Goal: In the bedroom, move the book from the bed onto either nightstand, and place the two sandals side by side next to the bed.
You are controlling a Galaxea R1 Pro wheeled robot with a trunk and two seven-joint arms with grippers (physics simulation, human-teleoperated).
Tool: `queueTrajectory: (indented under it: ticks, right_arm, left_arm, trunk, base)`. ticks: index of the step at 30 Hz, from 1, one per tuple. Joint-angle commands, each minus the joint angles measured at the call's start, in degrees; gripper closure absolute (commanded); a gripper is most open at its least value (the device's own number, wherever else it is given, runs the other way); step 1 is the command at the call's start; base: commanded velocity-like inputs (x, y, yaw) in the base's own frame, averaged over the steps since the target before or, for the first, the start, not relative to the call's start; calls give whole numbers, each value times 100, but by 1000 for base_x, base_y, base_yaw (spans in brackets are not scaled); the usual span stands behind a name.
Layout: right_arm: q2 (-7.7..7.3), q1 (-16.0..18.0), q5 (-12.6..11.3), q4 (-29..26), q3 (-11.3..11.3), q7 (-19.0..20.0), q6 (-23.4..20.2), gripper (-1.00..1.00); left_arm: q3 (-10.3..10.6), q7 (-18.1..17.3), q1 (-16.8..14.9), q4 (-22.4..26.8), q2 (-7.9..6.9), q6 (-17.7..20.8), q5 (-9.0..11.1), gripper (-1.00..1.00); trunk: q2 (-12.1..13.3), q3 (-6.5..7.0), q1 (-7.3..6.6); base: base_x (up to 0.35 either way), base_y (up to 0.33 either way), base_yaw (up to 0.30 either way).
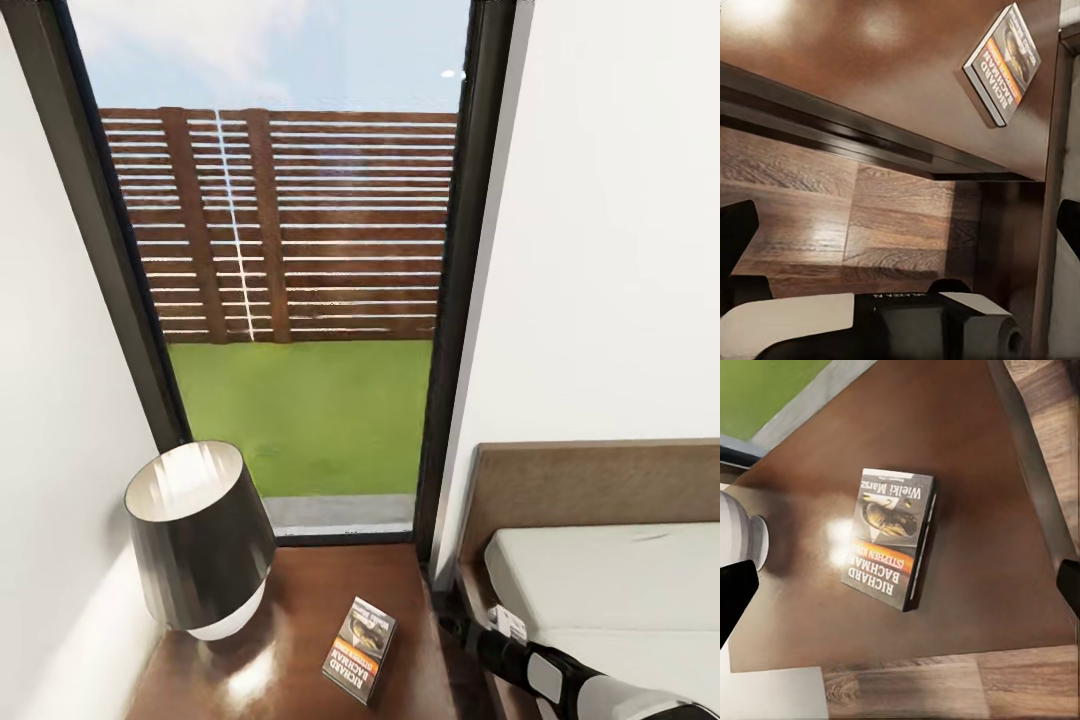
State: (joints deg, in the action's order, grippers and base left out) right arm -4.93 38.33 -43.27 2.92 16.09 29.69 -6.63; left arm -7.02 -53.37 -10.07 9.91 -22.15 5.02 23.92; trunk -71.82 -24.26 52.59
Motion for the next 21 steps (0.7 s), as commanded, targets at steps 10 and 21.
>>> queueTrajectory:
  ticks: [10, 21]
  right_arm:
    - [-176, -221, -87, 15, 26, 13, 76, -100]
    - [-395, -574, -101, 23, 9, 22, 85, -100]
  left_arm:
    - [-43, 207, -4, -140, 23, -49, -267, -100]
    - [-43, 750, 1, -183, 163, -77, -714, -100]
  trunk:
    - [399, 174, -220]
    - [840, 372, -462]
  base:
    - [0, 0, 0]
    - [0, 0, 0]
